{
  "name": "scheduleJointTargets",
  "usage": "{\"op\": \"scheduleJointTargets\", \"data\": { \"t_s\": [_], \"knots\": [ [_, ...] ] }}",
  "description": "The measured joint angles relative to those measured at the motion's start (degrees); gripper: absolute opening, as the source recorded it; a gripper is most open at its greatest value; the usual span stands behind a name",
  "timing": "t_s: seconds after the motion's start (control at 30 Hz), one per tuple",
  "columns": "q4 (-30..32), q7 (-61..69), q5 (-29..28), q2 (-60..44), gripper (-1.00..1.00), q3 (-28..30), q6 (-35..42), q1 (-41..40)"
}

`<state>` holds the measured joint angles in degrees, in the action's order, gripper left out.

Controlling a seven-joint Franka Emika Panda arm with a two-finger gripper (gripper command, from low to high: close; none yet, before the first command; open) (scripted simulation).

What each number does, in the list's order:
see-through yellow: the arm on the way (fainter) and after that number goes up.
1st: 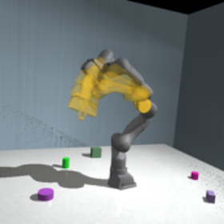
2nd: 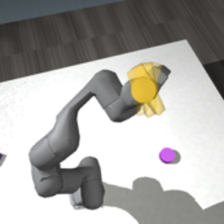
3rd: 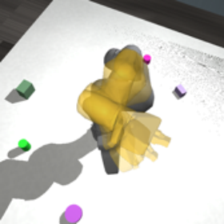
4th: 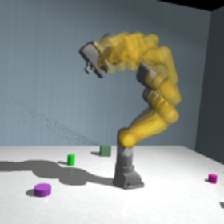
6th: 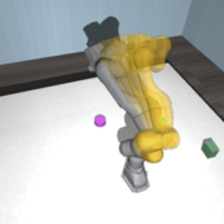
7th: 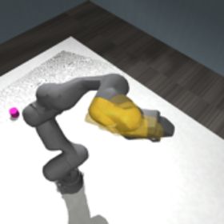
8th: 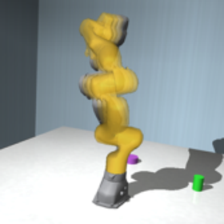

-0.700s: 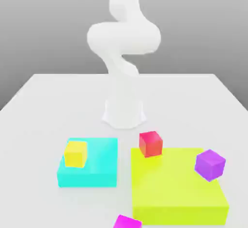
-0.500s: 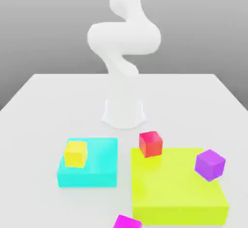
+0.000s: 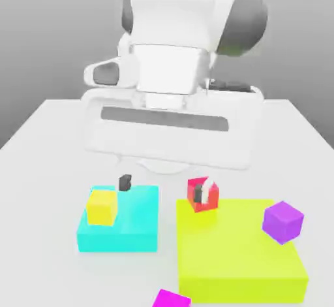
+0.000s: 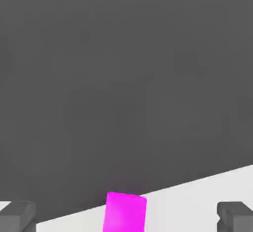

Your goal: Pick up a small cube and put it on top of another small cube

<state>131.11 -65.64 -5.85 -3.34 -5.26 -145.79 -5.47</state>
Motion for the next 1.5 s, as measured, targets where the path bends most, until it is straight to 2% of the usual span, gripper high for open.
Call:
{"op": "scheduleJointTargets", "data": {
  "t_s": [0.23,0.4,0.43,0.63,0.83,1.1,1.5],
  "knots": [
    [-0.13,-3.5,1.62,-14.25,0.0,0.07,-4.32,0.38],
    [-1.75,-4.89,0.81,-24.63,0.0,1.1,-11.45,1.22],
    [-1.95,-5.01,0.65,-25.69,-1.0,1.26,-12.28,1.34],
    [-2.06,-5.09,0.56,-26.21,-1.0,1.32,-12.77,1.41],
    [0.46,-3.65,1.91,-16.31,-1.0,-0.05,-5.33,0.62],
    [11.53,2.48,1.67,-0.06,-1.0,-2.75,0.13,2.5],
    [28.79,16.45,7.54,24.87,-1.0,-2.7,7.52,9.27]
  ]
}}
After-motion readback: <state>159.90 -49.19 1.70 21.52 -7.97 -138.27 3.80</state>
